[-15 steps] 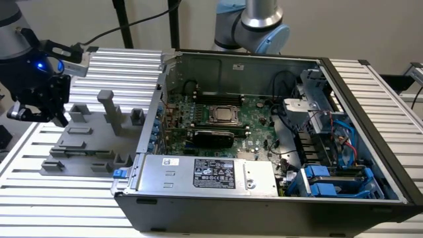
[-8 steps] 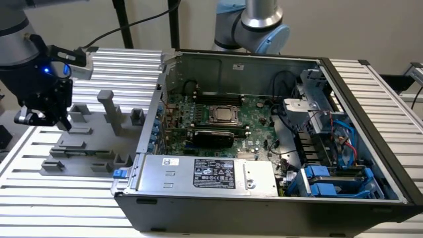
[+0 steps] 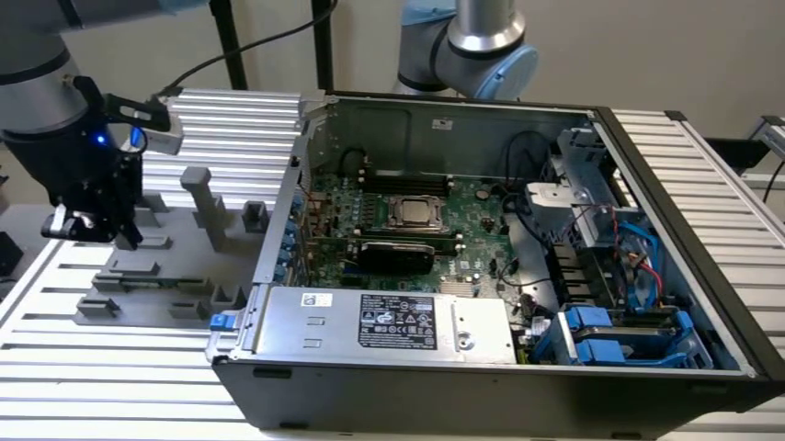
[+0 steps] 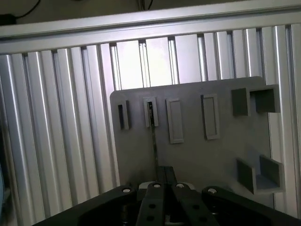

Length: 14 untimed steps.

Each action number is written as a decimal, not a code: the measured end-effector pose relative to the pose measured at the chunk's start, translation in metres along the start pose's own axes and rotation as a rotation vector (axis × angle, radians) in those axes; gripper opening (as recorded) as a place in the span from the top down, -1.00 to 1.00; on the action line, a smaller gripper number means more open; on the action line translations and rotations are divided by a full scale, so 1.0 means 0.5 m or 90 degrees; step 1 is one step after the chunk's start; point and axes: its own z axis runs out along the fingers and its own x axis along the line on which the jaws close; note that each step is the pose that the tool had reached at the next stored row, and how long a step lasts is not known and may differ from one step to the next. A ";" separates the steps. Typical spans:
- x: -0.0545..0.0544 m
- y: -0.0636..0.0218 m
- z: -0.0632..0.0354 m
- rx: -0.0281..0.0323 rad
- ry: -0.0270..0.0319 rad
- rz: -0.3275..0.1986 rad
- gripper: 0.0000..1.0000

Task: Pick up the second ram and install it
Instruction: 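Pick up the second ram and move it above second insertion slot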

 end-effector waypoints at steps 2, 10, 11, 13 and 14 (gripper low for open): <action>0.000 -0.001 0.007 -0.0001 0.0001 -0.010 0.52; 0.006 -0.004 0.036 -0.0003 0.0004 -0.040 0.27; 0.008 -0.005 0.040 -0.0003 0.0005 -0.042 0.27; 0.010 -0.006 0.047 -0.0003 0.0006 -0.048 0.27; 0.012 -0.007 0.051 -0.0004 0.0006 -0.050 0.27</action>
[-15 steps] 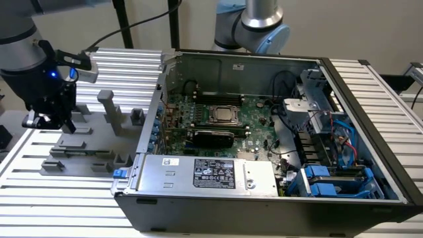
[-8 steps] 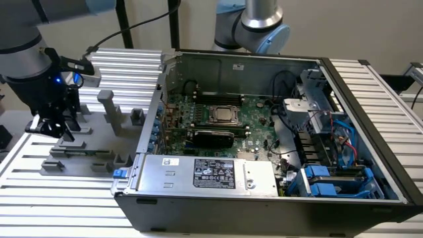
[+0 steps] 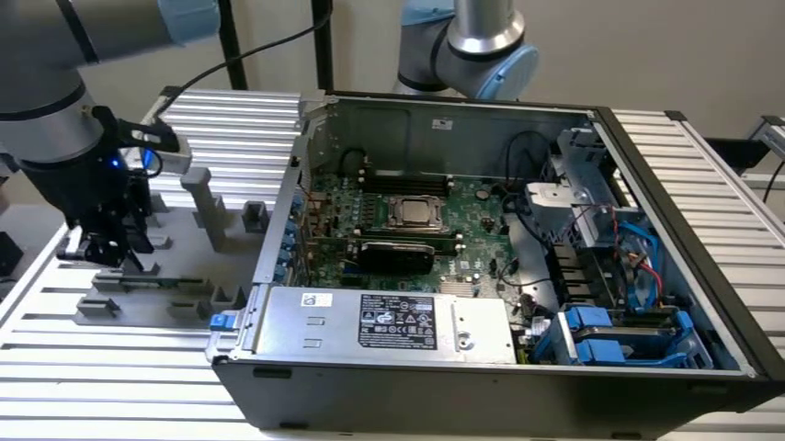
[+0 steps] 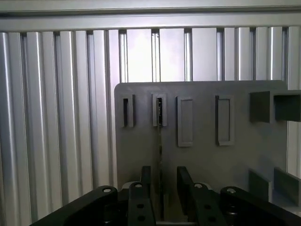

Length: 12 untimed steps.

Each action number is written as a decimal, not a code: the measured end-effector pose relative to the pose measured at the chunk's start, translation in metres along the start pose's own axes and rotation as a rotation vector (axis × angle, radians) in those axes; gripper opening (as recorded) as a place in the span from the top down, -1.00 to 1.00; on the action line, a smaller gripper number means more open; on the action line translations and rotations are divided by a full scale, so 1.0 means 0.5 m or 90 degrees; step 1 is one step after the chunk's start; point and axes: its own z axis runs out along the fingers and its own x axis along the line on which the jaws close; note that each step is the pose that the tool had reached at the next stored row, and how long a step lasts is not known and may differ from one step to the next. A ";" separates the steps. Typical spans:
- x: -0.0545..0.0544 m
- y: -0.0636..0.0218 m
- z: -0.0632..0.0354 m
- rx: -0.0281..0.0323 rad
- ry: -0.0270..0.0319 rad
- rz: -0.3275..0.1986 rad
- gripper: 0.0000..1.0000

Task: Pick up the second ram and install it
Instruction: 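Pick up the second ram and move it above second insertion slot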

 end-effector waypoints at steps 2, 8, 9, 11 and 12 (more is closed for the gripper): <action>0.003 -0.002 0.007 0.0000 0.0000 -0.004 0.27; 0.011 -0.009 0.029 -0.0002 0.0002 -0.017 0.27; 0.011 -0.011 0.032 -0.0001 0.0002 -0.018 0.27; 0.011 -0.015 0.040 -0.0001 0.0002 -0.021 0.27; 0.011 -0.016 0.043 0.0001 0.0002 -0.023 0.27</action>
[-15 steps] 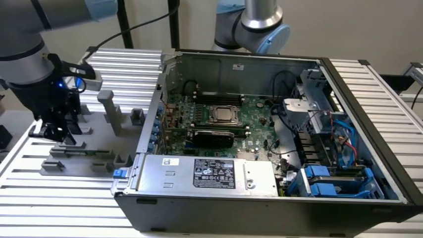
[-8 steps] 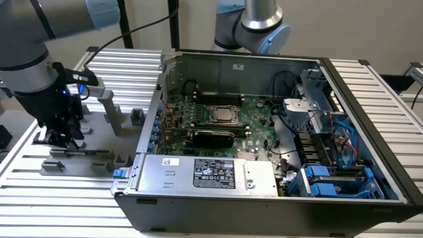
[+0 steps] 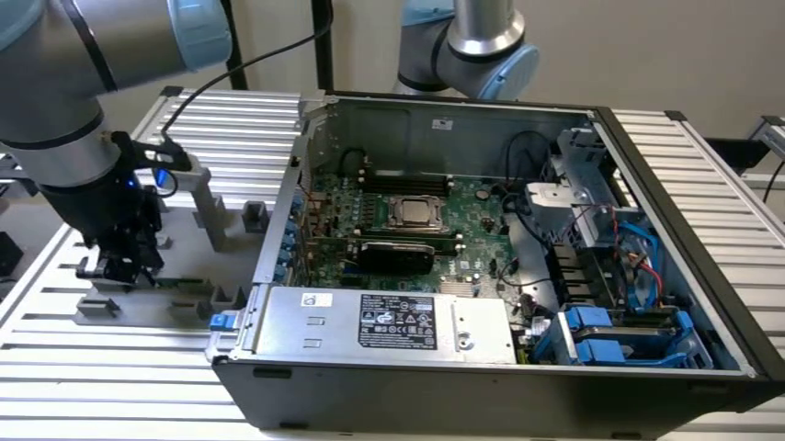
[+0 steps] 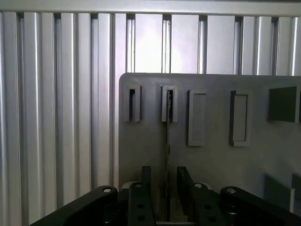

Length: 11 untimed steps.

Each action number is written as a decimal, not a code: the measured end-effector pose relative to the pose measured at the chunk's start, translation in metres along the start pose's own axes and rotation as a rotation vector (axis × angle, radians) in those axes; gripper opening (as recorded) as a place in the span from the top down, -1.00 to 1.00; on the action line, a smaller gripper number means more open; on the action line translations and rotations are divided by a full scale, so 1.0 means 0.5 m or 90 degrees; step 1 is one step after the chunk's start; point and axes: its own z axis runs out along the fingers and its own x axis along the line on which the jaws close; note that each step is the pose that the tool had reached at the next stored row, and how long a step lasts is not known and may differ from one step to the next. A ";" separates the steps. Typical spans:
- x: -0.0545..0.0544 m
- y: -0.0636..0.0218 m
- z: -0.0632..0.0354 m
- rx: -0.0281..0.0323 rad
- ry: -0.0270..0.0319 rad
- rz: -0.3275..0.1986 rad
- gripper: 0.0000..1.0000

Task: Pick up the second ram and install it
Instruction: 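Pick up the second ram and move it above second insertion slot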

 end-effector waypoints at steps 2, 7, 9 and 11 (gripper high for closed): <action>0.000 -0.001 0.006 0.0014 -0.0002 -0.003 0.27; -0.003 -0.001 0.015 0.0024 -0.0053 -0.005 0.27; -0.007 -0.001 0.018 0.0025 -0.0060 -0.005 0.27; -0.007 0.000 0.023 0.0025 -0.0061 -0.005 0.27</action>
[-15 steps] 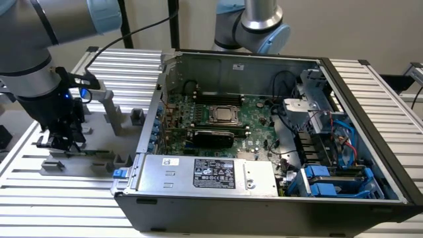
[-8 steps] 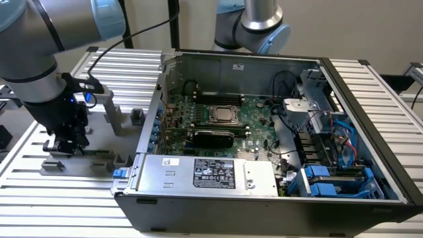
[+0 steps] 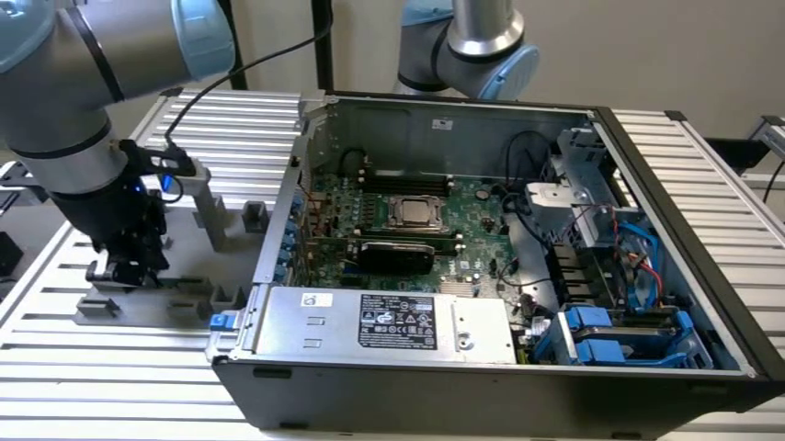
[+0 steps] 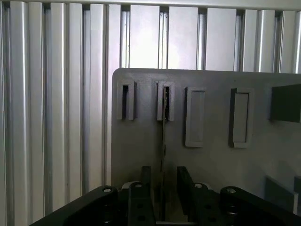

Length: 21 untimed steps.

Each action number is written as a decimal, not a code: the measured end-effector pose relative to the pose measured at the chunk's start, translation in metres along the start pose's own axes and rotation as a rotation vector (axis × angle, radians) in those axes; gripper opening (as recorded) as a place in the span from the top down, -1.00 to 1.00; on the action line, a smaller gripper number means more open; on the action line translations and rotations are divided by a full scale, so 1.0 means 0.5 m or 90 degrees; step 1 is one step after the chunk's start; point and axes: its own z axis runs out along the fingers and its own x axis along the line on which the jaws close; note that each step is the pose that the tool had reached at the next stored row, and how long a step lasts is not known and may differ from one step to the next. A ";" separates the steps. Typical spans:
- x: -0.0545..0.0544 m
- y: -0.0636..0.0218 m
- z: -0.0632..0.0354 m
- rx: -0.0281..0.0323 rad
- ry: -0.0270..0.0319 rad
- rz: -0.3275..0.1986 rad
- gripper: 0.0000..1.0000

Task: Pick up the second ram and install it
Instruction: 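Pick up the second ram and move it above second insertion slot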

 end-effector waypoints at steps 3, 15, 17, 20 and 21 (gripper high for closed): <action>0.000 0.001 0.009 0.0000 -0.0001 0.000 0.27; -0.001 0.004 0.021 -0.0002 0.0001 0.000 0.63; -0.001 0.004 0.021 -0.0001 0.0001 0.000 0.73; -0.001 0.004 0.022 -0.0001 0.0001 0.001 0.73; -0.001 0.004 0.022 -0.0001 0.0003 0.002 0.73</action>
